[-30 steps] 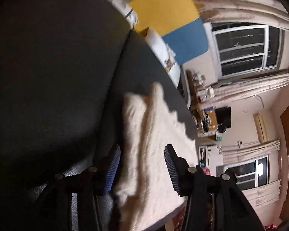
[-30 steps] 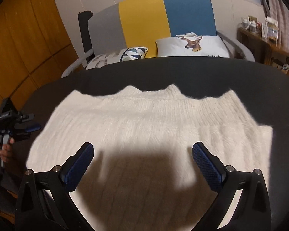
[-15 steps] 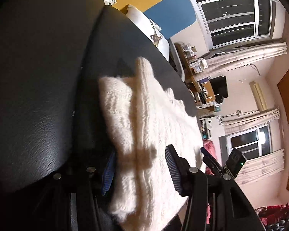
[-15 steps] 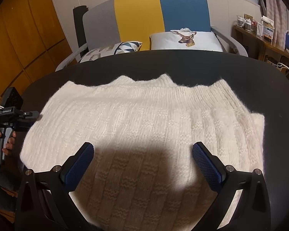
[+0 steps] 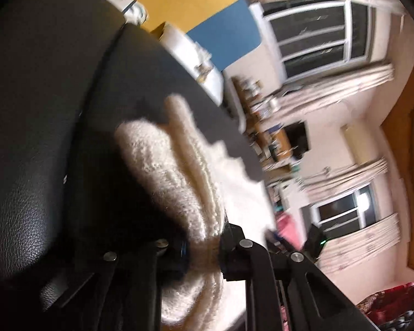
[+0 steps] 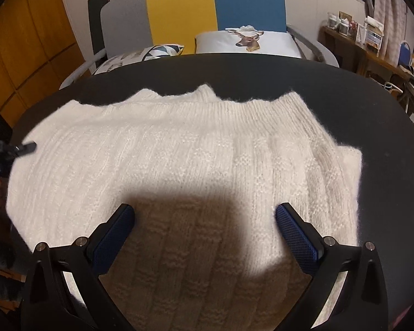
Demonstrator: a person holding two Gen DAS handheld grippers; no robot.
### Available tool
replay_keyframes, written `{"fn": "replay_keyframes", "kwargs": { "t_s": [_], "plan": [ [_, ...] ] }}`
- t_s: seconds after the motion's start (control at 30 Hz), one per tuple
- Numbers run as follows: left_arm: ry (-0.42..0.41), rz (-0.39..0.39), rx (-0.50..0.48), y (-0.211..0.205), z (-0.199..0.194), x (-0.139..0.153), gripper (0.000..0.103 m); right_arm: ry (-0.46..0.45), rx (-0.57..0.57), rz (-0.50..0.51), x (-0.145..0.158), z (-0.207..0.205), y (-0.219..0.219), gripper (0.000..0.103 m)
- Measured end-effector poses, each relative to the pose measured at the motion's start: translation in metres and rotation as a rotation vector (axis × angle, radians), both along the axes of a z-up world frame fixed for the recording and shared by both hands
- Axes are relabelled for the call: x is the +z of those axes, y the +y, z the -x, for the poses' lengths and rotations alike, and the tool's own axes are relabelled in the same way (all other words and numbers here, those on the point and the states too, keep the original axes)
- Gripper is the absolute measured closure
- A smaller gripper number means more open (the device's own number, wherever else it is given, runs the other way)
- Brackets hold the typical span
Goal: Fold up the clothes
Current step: 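Grasp the sweater edge with the left gripper and lift it over the body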
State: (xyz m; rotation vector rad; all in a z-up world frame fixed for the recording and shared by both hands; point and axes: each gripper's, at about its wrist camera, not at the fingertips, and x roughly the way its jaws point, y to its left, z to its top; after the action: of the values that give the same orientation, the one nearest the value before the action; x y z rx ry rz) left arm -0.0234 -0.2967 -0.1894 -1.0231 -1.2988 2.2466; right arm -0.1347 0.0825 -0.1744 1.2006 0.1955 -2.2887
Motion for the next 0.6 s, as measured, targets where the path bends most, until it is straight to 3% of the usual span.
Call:
{"fn": "replay_keyframes", "kwargs": {
  "t_s": [0.23,0.43,0.6],
  "plan": [
    [0.054,-0.119,0.021,0.007,0.002,0.016,0.088,0.032,0.052,-0.147,0.015,-0.001,0.027,0.0],
    [0.123,-0.175,0.007,0.027,0.007,0.045,0.088,-0.045,0.124,-0.137,-0.008,-0.006,0.031,0.0],
    [0.192,-0.21,-0.015,0.053,0.014,0.075,0.088,-0.043,0.09,-0.133,-0.012,-0.009,0.028,0.0]
  ]
}}
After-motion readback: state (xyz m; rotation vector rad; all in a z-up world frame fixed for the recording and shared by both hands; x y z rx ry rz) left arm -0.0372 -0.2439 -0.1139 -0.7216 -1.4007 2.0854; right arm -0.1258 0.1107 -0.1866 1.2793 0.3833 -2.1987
